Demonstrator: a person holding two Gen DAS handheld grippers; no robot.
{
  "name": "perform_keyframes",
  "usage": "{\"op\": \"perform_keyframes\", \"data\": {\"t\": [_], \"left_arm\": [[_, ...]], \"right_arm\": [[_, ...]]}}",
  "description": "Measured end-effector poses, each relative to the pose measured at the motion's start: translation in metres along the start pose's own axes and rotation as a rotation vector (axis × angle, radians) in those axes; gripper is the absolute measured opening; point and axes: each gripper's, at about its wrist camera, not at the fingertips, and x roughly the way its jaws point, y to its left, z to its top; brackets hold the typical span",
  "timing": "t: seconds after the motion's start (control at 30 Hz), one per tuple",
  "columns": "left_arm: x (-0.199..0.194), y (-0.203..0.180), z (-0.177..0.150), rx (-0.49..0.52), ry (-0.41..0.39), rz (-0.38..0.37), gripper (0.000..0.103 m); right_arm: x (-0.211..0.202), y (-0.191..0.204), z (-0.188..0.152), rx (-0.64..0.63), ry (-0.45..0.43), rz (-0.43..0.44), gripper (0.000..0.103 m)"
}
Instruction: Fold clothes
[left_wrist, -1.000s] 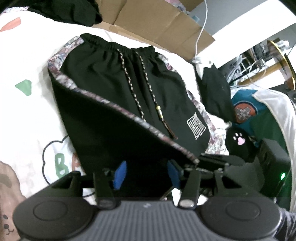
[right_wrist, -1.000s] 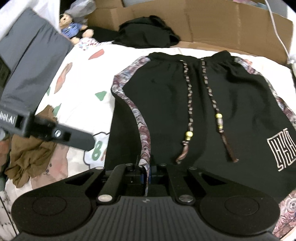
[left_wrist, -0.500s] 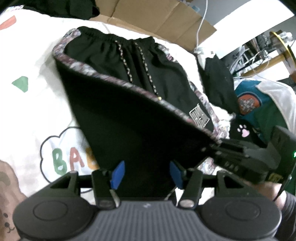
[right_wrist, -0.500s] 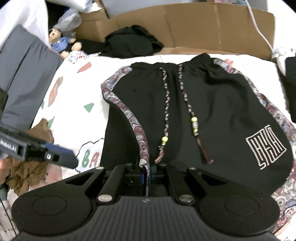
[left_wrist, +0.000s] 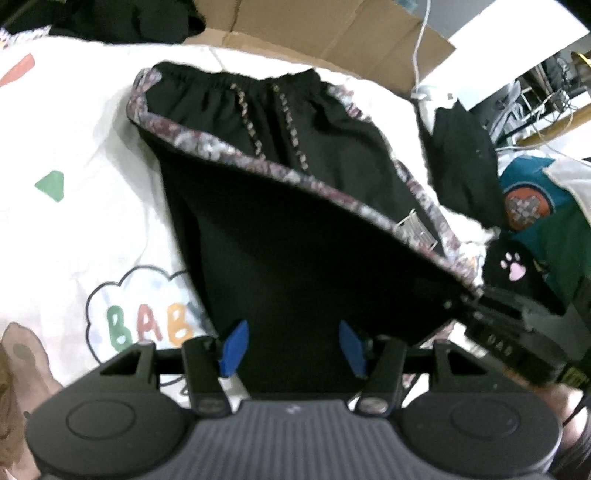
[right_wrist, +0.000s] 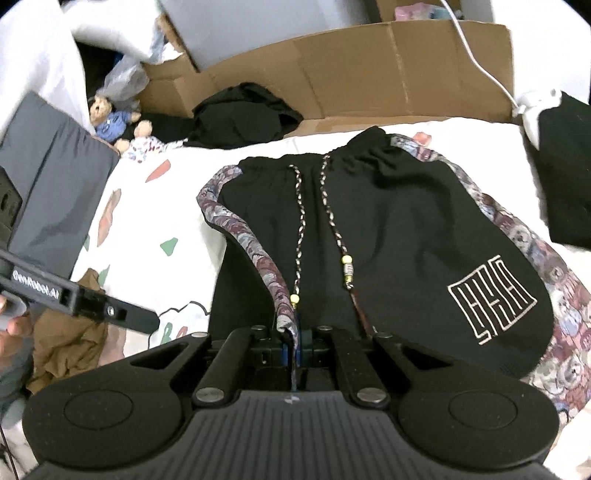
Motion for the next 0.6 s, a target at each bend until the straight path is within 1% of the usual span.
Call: {"op": "perform_keyframes", "data": {"t": [0.1,0.17,0.23,0.33,0.53,0.6], "left_arm": [[-0.008,-0.012,0.007,0.0,-0.029,0.033,0.059],[-0.016,-0.014,0.01,-0.02,-0.052,0.041,0.059],[-0.024,-0.014,0.01,-0.053,-0.066,0.054,0.059],[-0.03,-0.014,0.007,-0.071,-0.074,0.069,0.06],[-0.028,-0.02,0.0,-0.066,-0.072,0.105,0.06],[-0.027,-0.019,-0.004,-0.098,-0.096,0.088,0.064]], "right_arm": [[-0.008,-0.009,0.001,0.012,-0.006,0.009,0.004],[-0.011,-0.015,0.002,0.004,-0.007,0.011,0.004],[-0.014,-0.019,0.004,-0.021,-0.009,0.009,0.004],[-0.021,-0.024,0.007,-0.065,-0.018,-0.001,0.004],[-0.03,-0.035,0.008,-0.049,-0.02,0.002,0.004],[-0.034,-0.042,0.008,-0.04,-0.019,-0.001,0.004]]}}
